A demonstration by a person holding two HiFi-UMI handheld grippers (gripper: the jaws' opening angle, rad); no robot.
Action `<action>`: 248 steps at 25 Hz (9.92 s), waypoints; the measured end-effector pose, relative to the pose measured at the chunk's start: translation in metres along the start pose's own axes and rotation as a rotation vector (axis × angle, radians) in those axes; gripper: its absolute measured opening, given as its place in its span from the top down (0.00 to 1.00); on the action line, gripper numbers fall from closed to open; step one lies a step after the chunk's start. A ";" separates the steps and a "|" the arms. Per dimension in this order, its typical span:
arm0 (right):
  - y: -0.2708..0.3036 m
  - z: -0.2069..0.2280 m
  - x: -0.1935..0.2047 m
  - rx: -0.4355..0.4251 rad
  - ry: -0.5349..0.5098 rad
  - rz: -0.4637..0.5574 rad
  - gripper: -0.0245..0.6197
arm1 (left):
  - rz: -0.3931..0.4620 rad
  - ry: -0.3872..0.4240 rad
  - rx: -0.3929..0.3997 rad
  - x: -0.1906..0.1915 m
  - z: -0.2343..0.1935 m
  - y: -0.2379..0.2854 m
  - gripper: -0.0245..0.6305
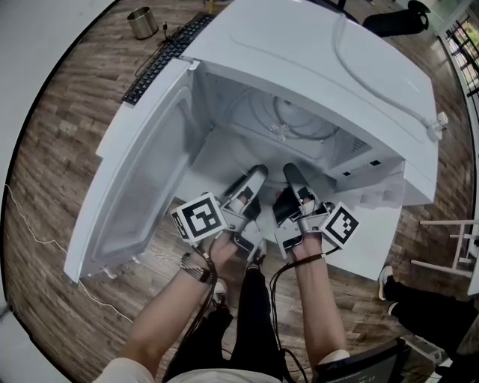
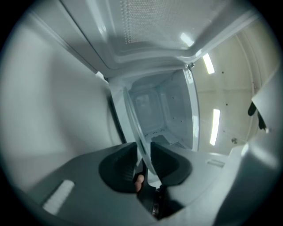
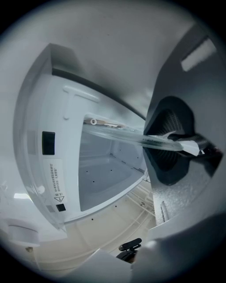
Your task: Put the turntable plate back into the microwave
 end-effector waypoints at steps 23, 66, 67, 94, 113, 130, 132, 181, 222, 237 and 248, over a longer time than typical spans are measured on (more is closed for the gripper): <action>-0.014 -0.014 0.004 0.095 -0.127 -0.011 0.84 | 0.018 -0.082 0.005 0.008 -0.001 -0.005 0.86; 0.026 -0.014 -0.025 0.107 -0.167 0.021 0.82 | -0.126 0.222 -0.003 -0.051 0.018 0.048 0.81; 0.026 -0.015 -0.026 0.105 -0.166 0.024 0.82 | -0.128 0.227 -0.002 -0.052 0.019 0.049 0.81; 0.041 -0.020 -0.021 0.114 -0.205 -0.100 0.86 | -0.082 0.230 -0.102 -0.068 0.025 0.059 0.81; 0.044 -0.013 -0.013 0.081 -0.126 -0.092 0.92 | -0.133 0.447 -0.177 -0.064 0.026 0.046 0.80; 0.040 -0.007 -0.009 0.089 -0.089 -0.058 0.96 | -0.136 0.470 -0.132 -0.054 0.025 0.055 0.95; 0.038 -0.006 -0.010 0.089 -0.096 -0.066 0.96 | -0.126 0.456 -0.118 -0.053 0.024 0.055 0.95; -0.033 -0.198 -0.030 0.246 -1.257 0.036 0.96 | -0.020 1.223 -0.043 -0.017 0.171 -0.025 0.96; -0.188 -0.333 -0.024 0.139 -1.217 0.155 0.96 | -0.020 1.245 0.133 0.051 0.303 -0.140 0.96; -0.192 -0.338 -0.034 0.119 -1.228 0.126 0.96 | -0.021 1.324 0.080 0.063 0.300 -0.135 0.96; -0.199 -0.346 -0.020 0.156 -1.248 0.110 0.96 | -0.037 1.398 0.083 0.065 0.300 -0.147 0.95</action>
Point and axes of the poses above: the fingertips, and each gripper's own axes: y forward along the fingers, z to its right, x out of its underside, the point moved 9 cm from there along -y, backward along the fingers, and after that the axes turned 9 degrees about -y, right-handed, at the moved point
